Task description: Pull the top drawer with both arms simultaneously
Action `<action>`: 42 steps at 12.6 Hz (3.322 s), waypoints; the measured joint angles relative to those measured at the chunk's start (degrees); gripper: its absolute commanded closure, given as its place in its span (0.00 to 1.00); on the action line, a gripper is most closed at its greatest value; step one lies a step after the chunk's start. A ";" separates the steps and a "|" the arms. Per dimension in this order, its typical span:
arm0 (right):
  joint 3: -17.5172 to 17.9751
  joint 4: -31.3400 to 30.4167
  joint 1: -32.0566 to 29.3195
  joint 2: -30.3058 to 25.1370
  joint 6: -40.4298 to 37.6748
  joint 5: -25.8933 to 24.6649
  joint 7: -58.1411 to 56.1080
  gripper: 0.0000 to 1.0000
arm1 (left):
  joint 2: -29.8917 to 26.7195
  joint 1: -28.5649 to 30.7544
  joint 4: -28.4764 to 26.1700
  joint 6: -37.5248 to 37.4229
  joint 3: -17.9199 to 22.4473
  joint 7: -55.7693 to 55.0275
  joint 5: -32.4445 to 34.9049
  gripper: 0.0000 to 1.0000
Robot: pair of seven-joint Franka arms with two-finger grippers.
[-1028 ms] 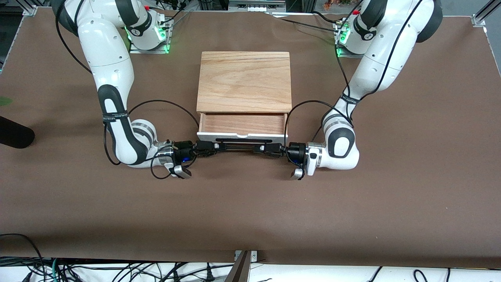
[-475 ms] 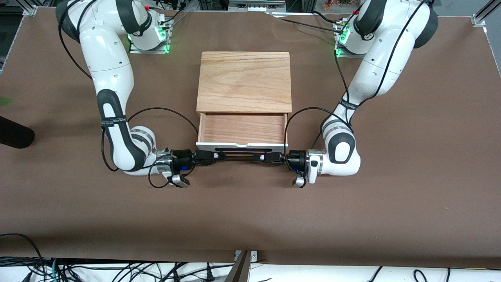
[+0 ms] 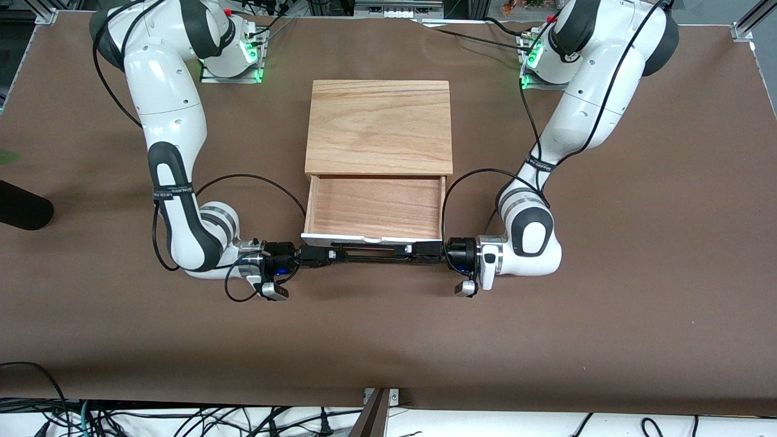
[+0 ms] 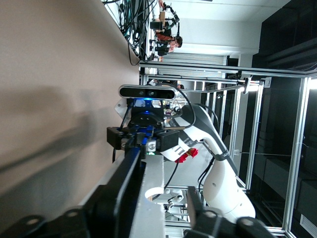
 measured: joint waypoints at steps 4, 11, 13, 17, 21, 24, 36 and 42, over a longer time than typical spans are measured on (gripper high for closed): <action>-1.14 2.91 -4.04 1.46 5.62 1.04 2.17 0.00 | -0.01 0.09 -0.01 -2.56 0.07 -0.39 1.90 0.00; -6.84 5.70 -3.35 0.86 5.91 -5.67 8.56 0.00 | -0.53 -0.21 0.80 -3.30 4.46 -0.39 2.47 0.00; -9.07 6.94 -3.37 -0.35 5.86 -11.35 10.58 0.00 | -0.87 -0.38 1.93 -3.31 5.22 -0.45 4.40 0.00; -12.29 7.69 -3.38 -4.48 5.84 -25.12 16.78 0.00 | -3.10 -0.38 3.51 -3.31 7.38 -3.94 13.77 0.00; -12.64 7.98 -3.34 -8.67 5.83 -39.52 24.88 0.00 | -6.53 0.21 6.34 -3.59 9.50 -9.17 29.99 0.00; -12.63 8.09 -3.00 -11.00 5.83 -50.31 32.05 0.00 | -11.99 0.82 6.81 -3.81 10.30 -13.16 47.86 0.00; -2.54 -2.91 -8.95 -41.07 3.89 -99.57 45.01 0.00 | -33.76 4.04 6.72 -22.67 10.63 -28.45 93.43 0.00; 0.05 -7.96 -14.41 -52.55 -1.39 -99.65 48.38 0.00 | -47.63 14.53 -10.39 -13.41 1.62 -29.54 99.35 0.00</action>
